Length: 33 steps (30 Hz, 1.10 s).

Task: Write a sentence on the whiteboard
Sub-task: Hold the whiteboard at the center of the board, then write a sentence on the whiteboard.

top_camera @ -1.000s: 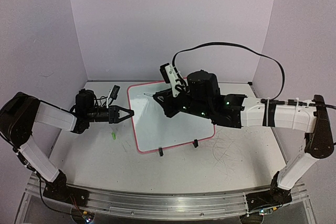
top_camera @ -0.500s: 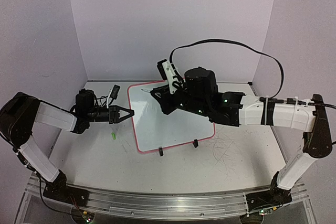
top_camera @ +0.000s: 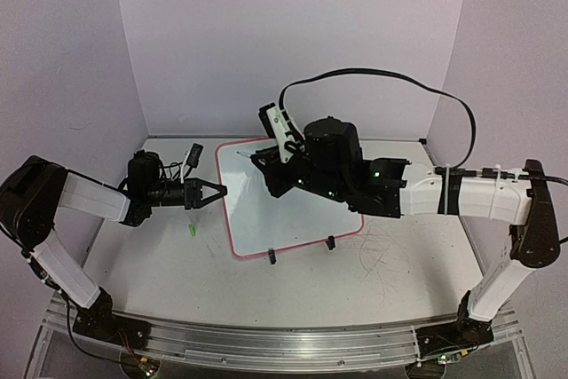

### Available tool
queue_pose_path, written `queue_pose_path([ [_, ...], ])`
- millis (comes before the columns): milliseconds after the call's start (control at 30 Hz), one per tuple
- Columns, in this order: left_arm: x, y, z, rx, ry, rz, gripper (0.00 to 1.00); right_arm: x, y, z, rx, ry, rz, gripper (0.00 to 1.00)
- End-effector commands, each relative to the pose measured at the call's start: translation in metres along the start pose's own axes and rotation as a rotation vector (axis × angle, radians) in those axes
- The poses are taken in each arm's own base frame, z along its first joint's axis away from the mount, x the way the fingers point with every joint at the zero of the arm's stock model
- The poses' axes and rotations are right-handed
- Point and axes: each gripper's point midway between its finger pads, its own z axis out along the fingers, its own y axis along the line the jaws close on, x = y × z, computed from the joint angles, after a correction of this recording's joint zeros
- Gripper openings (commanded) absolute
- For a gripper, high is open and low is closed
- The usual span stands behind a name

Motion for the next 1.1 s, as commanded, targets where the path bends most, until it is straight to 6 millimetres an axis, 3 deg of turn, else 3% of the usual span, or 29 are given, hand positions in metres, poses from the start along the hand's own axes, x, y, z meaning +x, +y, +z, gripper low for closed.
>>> queue_pose_path([
  [0, -0.015, -0.005, -0.001, -0.014, -0.040, 0.027, 0.00, -0.020, -0.001, 0.005, 0.045, -0.051, -0.014, 0.00],
  [467, -0.014, -0.001, 0.000, -0.029, -0.040, 0.020, 0.00, 0.008, -0.004, 0.031, 0.088, 0.016, -0.034, 0.00],
  [1067, -0.013, 0.000, 0.000, -0.032, -0.039, 0.022, 0.00, 0.010, -0.001, 0.057, 0.106, 0.017, -0.035, 0.00],
])
